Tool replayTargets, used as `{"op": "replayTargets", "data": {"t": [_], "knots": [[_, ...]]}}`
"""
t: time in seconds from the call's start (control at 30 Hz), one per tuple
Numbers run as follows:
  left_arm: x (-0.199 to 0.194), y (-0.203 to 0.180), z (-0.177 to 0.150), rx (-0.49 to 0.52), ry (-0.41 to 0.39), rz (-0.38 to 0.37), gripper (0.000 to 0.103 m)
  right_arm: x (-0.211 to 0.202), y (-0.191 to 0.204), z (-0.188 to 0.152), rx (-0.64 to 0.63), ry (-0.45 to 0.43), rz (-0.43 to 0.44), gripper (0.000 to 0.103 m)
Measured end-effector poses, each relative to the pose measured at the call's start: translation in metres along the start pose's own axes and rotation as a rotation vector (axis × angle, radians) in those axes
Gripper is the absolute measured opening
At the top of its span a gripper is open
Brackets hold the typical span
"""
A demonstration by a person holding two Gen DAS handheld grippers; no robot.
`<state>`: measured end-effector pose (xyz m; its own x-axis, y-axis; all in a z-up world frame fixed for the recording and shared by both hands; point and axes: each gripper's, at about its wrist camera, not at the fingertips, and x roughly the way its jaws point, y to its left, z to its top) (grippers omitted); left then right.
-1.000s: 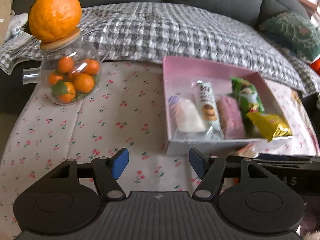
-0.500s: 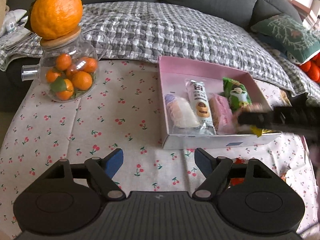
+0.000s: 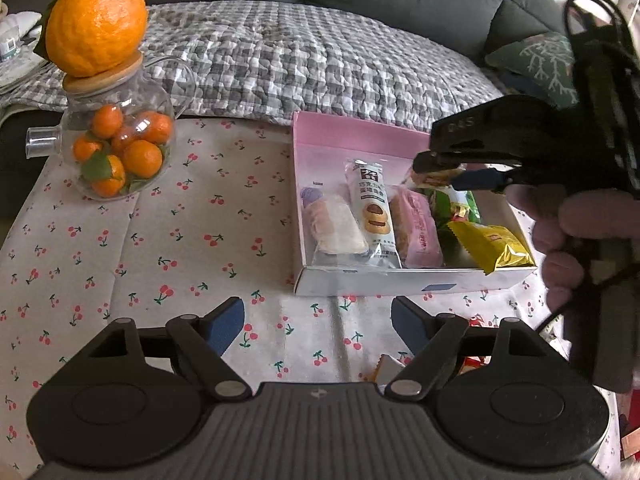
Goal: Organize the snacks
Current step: 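Place the cake packet into the box with the right tool and release, then withdraw both tools from the box back toward the snack pile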
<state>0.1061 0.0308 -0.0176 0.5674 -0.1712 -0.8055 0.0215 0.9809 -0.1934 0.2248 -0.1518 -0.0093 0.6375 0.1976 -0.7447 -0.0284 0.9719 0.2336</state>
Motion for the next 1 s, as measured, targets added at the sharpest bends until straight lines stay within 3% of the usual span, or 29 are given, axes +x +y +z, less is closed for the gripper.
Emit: {"op": "replayTargets", "data": {"t": [0.07,0.2,0.53,0.87,1.0], "knots": [[-0.001,-0.001,0.0,0.012,-0.003,-0.001,0.079,0.0,0.0,0.0,0.004,-0.017,-0.004,0.044],[-0.001,-0.001,0.0,0.016,-0.004,0.003,0.081,-0.006,-0.002,0.001,0.035,-0.034,0.014,0.06],[-0.005,-0.008,-0.002,0.041,-0.013,0.005,0.089,-0.043,-0.003,-0.007,-0.001,-0.053,0.011,0.07],[-0.012,-0.014,-0.013,0.081,-0.009,0.025,0.098,-0.09,-0.021,-0.04,-0.03,-0.049,0.009,0.085],[-0.017,-0.014,-0.019,0.063,0.006,0.027,0.099,-0.104,-0.029,-0.055,-0.026,-0.041,-0.006,0.086]]}}
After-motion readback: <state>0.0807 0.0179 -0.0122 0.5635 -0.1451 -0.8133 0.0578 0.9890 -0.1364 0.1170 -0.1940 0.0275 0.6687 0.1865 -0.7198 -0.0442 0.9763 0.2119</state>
